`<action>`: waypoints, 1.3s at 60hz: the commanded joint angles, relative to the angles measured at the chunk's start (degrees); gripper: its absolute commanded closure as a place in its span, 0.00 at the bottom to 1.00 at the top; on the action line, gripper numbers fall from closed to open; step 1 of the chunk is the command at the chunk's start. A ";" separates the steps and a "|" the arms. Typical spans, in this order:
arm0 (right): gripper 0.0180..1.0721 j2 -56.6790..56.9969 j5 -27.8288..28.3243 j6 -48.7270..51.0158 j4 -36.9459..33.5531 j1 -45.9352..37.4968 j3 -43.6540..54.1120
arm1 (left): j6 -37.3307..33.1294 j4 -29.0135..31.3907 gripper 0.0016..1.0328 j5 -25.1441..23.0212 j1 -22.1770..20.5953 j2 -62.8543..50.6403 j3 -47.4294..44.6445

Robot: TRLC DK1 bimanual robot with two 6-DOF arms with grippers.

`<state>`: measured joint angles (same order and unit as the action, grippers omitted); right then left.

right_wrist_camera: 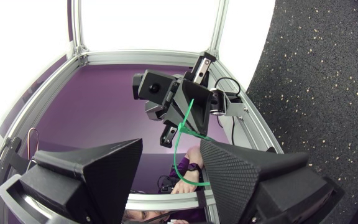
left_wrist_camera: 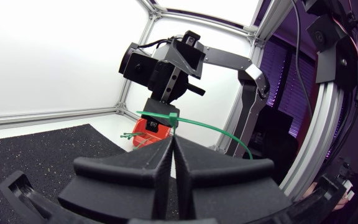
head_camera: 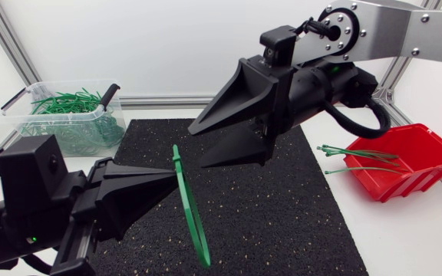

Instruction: Take a green cable tie from the red box, thread the tail through the head to close it, then place it in the transparent bin on the left.

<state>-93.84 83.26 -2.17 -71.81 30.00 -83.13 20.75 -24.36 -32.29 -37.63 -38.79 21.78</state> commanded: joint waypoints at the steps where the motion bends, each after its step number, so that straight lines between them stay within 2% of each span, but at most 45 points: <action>1: 0.31 0.59 -0.38 -0.90 0.27 -0.82 1.66 | -2.56 -0.07 0.96 0.65 0.19 0.99 -1.92; 26: 0.31 -3.10 -1.53 -0.81 2.03 0.24 1.22 | -10.65 2.65 0.96 3.73 -2.63 1.96 -2.27; 38: 0.31 -2.84 -5.13 -0.81 5.10 1.20 2.54 | -15.74 2.65 0.96 4.26 -2.80 1.26 -2.44; 53: 0.31 -2.31 -6.71 -0.55 7.12 2.43 3.33 | -22.42 3.00 0.96 7.33 -4.56 0.46 -3.59; 65: 0.32 -2.05 -7.77 -0.55 7.74 4.02 3.86 | -24.97 3.62 0.96 9.00 -5.88 0.29 -3.85; 67: 0.34 -2.05 -7.94 -0.55 7.83 4.28 4.12 | -25.15 3.62 0.96 9.09 -5.88 0.29 -3.85; 74: 0.53 -0.99 -8.29 -0.55 9.41 4.28 5.17 | -25.32 3.79 0.96 9.18 -5.88 0.20 -3.76; 78: 0.58 -0.55 -8.29 -0.64 9.94 4.28 5.44 | -25.41 4.06 0.96 9.18 -5.88 0.20 -3.59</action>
<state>-95.90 75.11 -2.17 -62.48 34.04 -79.05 -3.11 -20.40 -23.44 -43.11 -37.93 19.33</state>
